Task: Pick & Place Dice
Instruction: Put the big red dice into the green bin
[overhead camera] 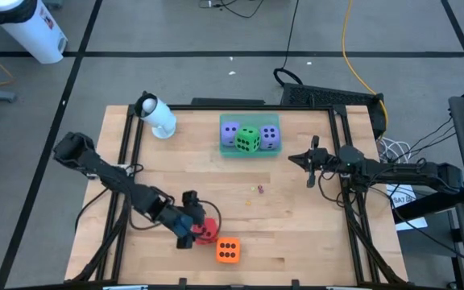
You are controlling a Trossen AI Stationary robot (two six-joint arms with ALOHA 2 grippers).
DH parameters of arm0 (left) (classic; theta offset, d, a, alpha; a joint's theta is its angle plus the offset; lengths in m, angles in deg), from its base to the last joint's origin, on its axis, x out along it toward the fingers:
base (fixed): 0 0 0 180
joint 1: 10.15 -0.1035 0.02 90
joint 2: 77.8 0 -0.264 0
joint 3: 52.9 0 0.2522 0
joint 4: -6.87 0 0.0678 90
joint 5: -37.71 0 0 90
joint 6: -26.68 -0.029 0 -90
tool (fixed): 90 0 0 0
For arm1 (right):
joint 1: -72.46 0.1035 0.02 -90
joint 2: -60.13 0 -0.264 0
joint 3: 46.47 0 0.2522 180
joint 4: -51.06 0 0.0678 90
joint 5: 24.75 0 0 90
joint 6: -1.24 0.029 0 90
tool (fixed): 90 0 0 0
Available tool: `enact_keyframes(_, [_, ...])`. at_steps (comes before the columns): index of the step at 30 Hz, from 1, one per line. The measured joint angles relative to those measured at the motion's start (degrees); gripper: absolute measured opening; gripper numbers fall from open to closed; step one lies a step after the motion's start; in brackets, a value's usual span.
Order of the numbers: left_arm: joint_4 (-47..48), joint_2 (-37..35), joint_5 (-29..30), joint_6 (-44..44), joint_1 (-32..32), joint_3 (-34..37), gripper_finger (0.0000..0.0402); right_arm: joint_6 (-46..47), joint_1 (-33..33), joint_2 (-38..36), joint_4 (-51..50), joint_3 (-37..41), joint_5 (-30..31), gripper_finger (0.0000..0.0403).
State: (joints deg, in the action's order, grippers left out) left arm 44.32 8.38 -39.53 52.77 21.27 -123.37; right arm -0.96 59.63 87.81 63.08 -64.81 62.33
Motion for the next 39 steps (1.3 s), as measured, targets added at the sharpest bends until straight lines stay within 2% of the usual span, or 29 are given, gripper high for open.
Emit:
enact_keyframes(7, [11.12,5.12,-0.85,4.53,0.05,-8.48,0.0382,0.01,0.00,0.00,-0.25,0.05,-0.11,0.0004])
enact_keyframes(10, [12.93,6.74,-1.99,3.98,-0.41,-10.30,0.0391,0.02,0.00,0.02,-0.33,0.07,-0.11,0.0004])
enact_keyframes(22, [13.33,7.27,-9.72,5.45,-3.48,-10.32,0.0398,-0.01,0.05,0.04,-0.81,0.11,-0.14,0.0004])
enact_keyframes(39, [13.92,9.44,-9.69,8.74,-2.52,-10.32,0.0397,-0.02,0.05,0.04,-0.68,0.16,-0.16,0.0004])
